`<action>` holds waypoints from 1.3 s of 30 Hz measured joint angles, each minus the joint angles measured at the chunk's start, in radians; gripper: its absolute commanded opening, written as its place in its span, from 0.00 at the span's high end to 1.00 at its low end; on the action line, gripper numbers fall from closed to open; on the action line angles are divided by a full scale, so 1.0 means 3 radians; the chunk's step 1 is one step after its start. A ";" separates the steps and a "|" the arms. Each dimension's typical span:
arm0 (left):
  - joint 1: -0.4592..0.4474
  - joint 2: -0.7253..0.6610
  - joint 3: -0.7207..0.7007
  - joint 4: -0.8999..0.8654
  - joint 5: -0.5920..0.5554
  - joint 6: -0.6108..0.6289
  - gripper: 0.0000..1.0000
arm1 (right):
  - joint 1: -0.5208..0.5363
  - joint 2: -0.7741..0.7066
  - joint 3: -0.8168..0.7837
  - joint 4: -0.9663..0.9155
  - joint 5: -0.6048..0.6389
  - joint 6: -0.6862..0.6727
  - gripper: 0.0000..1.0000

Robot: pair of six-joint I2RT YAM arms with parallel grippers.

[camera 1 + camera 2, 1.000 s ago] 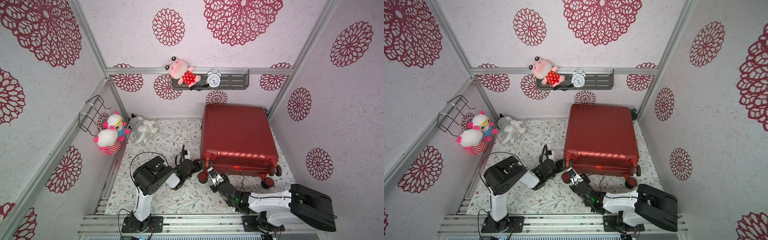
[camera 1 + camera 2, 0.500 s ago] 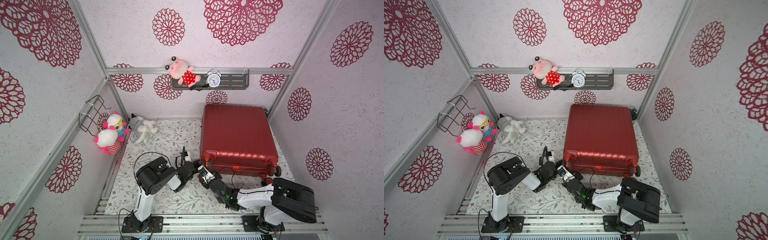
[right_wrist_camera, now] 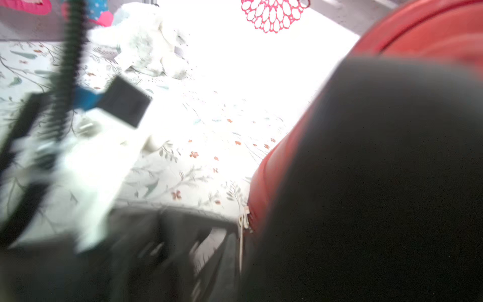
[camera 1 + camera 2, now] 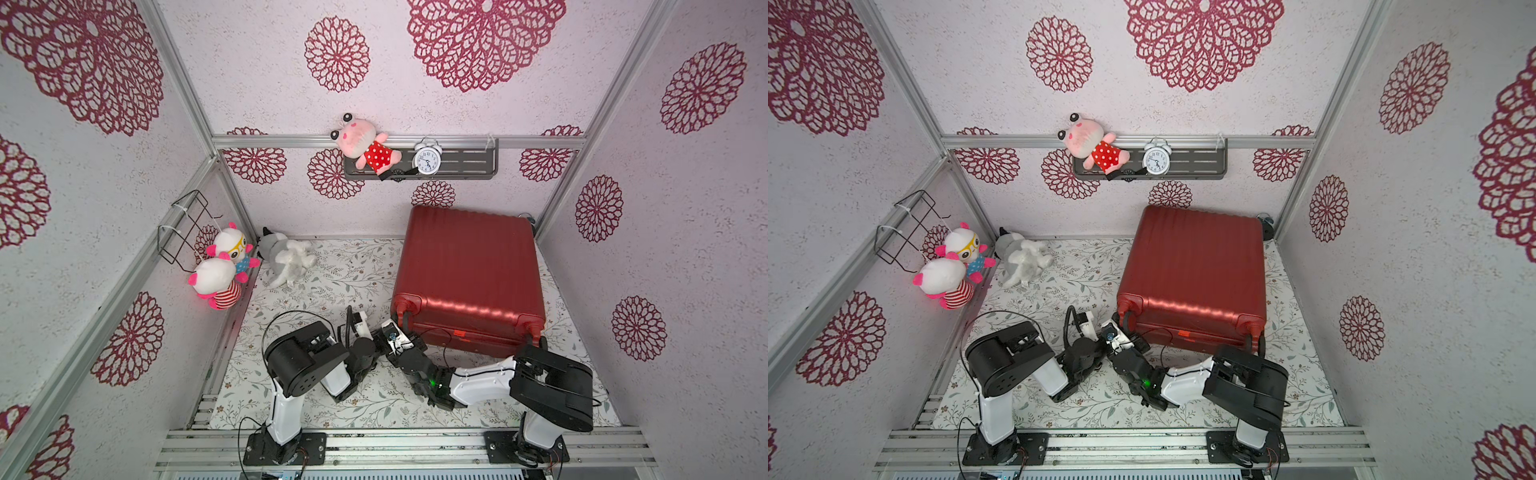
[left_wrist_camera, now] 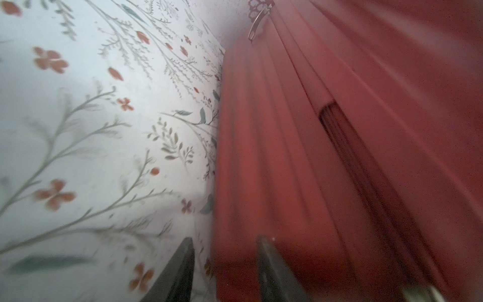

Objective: Open the suitcase zippers
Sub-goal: Unzip the zipper on the suitcase, then open the suitcase at the center of the board.

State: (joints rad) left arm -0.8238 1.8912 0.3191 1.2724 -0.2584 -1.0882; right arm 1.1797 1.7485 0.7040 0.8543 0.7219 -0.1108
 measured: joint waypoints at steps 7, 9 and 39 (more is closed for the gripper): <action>0.0228 -0.1260 -0.0501 -0.0821 0.0053 0.0064 0.55 | -0.0228 0.0500 0.0696 -0.0052 -0.0547 -0.0254 1.00; 0.0251 -0.1726 -0.0530 -0.1288 -0.0043 0.0112 0.55 | -0.0251 0.0571 0.0838 -0.0130 -0.0631 -0.0334 1.00; 0.0819 -0.3165 0.2218 -0.5765 -0.0163 0.1127 0.11 | 0.0225 -0.2065 -0.0170 -0.2595 -0.1710 0.1924 0.01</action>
State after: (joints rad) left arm -0.5781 0.9417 0.9844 -0.4572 -0.3073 -0.7502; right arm 1.2472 1.1290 0.6529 0.0757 0.2089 0.4664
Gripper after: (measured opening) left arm 0.875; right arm 0.988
